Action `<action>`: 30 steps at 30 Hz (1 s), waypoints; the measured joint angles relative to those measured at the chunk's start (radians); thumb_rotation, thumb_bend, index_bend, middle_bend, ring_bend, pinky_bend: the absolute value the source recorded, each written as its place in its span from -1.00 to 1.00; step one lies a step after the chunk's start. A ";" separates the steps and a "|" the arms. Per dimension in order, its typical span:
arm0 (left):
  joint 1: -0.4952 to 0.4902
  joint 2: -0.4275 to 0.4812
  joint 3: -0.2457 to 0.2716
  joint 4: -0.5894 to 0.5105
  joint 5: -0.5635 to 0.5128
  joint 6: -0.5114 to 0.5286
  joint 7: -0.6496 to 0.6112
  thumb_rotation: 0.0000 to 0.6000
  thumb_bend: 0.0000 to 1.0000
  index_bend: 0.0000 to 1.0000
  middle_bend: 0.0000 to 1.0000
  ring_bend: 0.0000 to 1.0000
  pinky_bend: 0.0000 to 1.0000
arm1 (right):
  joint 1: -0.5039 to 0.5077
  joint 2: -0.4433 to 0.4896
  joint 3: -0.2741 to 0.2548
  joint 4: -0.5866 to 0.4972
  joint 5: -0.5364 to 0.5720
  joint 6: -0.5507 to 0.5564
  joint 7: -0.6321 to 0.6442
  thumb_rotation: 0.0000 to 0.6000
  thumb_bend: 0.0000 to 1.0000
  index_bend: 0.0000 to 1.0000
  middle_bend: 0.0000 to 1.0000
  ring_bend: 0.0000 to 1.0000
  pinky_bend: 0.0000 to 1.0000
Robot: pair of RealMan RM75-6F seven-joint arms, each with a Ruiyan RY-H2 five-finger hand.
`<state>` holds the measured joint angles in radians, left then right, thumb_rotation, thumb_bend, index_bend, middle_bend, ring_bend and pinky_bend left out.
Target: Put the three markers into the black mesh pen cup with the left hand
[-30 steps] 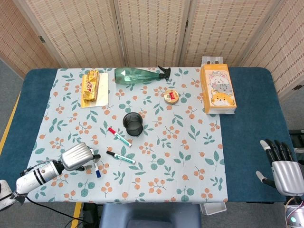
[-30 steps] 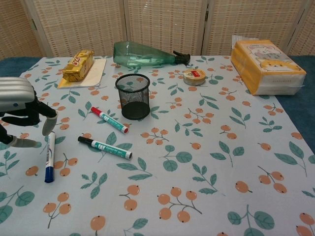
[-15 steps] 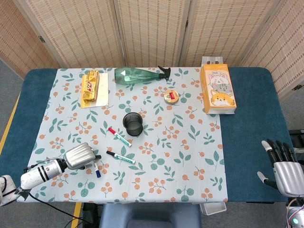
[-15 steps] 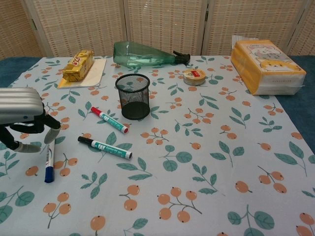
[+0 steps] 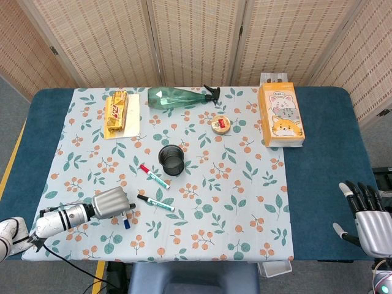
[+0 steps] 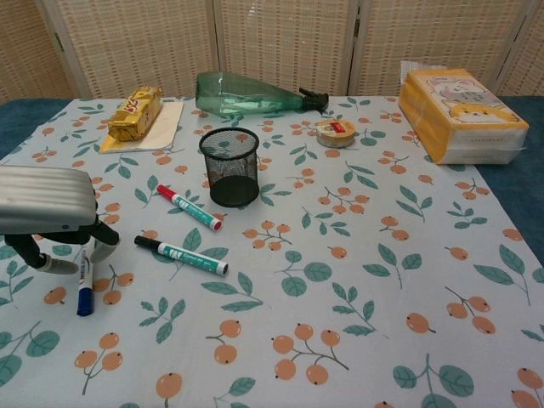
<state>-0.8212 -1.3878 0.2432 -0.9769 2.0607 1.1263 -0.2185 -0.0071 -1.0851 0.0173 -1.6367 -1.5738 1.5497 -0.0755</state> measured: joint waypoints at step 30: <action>-0.020 -0.010 0.038 -0.096 -0.073 -0.079 0.127 1.00 -0.30 0.29 1.00 1.00 1.00 | -0.023 0.011 -0.010 0.011 -0.045 0.055 0.035 1.00 -0.60 -0.89 -0.89 -0.95 -1.00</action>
<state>-0.8407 -1.3980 0.2815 -1.0730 1.9873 1.0471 -0.0915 -0.0300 -1.0737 0.0068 -1.6256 -1.6190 1.6050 -0.0403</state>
